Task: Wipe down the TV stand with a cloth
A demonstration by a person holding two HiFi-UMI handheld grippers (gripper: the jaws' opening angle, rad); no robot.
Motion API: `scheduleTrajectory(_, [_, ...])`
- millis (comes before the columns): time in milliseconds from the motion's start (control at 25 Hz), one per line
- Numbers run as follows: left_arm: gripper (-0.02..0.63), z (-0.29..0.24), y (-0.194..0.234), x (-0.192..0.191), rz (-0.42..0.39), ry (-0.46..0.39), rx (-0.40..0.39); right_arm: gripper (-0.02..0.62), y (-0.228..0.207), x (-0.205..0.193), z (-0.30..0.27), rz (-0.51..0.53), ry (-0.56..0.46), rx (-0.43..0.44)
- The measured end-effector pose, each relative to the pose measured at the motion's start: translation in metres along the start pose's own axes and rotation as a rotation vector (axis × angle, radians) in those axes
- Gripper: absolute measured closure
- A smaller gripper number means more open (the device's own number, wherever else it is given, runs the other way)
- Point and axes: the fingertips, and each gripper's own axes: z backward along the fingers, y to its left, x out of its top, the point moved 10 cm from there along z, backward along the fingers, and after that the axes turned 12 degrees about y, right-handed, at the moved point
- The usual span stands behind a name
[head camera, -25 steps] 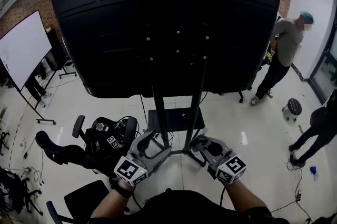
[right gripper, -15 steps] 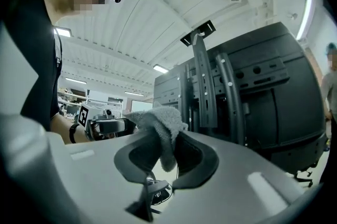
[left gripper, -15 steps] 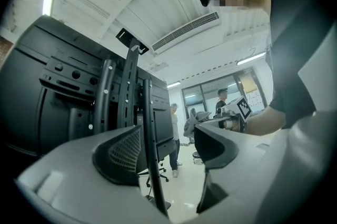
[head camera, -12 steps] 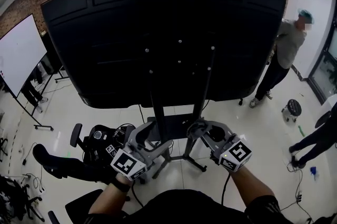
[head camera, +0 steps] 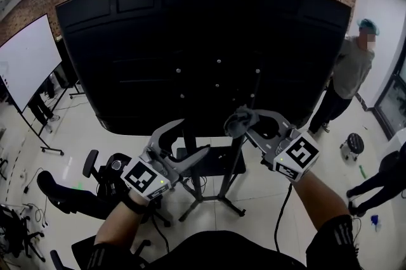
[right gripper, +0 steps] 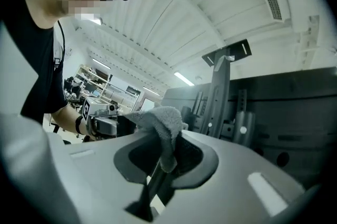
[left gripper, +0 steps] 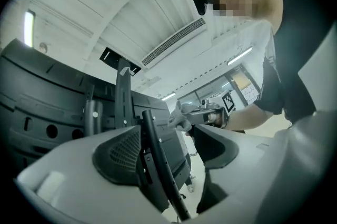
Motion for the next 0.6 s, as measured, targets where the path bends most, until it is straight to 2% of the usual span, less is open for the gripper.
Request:
scheduleTrajectory(280, [0.264, -0.016, 0.031, 0.06, -0.034, -0.079, -0.031, 0.537, -0.048, 0.089, -0.016, 0.215, -0.012, -0.053])
scheduleTrajectory(600, [0.265, -0.032, 0.069, 0.124, -0.175, -0.111, 0.005, 0.537, -0.105, 0.167, -0.039, 0.377, 0.039, -0.172])
